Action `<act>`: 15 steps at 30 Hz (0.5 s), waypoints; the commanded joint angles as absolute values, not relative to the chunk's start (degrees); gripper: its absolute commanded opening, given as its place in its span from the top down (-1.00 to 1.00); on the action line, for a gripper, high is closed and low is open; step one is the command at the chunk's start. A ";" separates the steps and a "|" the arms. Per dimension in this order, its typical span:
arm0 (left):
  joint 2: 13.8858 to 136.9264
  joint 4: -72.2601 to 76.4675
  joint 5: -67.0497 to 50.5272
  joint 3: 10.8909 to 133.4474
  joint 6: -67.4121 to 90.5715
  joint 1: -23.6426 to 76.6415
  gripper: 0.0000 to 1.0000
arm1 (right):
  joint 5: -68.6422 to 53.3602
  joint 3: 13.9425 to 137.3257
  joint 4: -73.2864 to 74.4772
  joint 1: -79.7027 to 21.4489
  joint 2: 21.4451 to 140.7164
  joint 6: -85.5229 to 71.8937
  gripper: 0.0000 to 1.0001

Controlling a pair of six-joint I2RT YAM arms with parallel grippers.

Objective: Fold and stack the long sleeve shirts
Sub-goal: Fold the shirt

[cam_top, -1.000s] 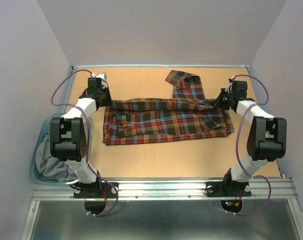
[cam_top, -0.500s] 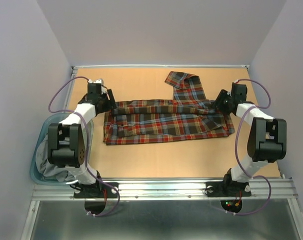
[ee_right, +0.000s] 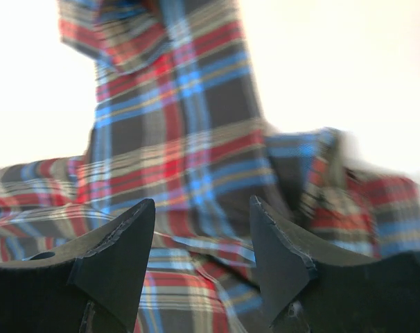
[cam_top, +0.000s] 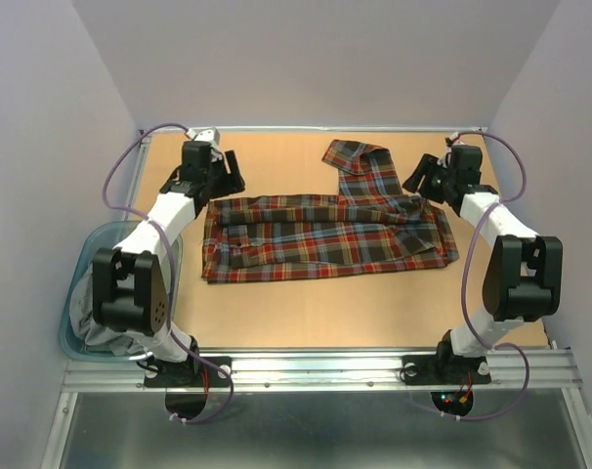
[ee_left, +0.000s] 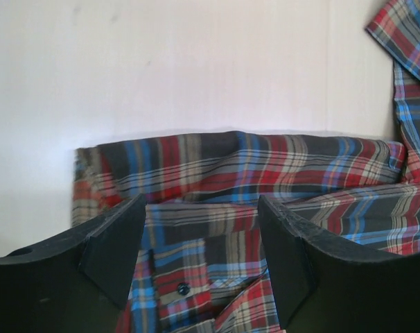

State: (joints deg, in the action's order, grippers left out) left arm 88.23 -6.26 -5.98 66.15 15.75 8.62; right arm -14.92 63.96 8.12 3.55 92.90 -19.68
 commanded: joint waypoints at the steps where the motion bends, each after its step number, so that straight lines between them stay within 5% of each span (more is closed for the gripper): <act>1: 92.89 -6.24 -6.24 70.83 15.82 13.35 -0.53 | -15.74 68.99 6.33 0.36 95.01 -18.10 -0.24; 15: 98.00 -6.77 -5.72 65.84 14.68 18.46 -0.55 | -12.83 86.65 6.24 0.17 115.39 -7.12 -0.44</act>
State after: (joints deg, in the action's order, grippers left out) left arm 99.18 -7.01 -6.00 68.29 15.53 18.02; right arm -14.50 81.21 8.05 -0.05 112.84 -10.61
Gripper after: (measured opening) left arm 0.771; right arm 0.718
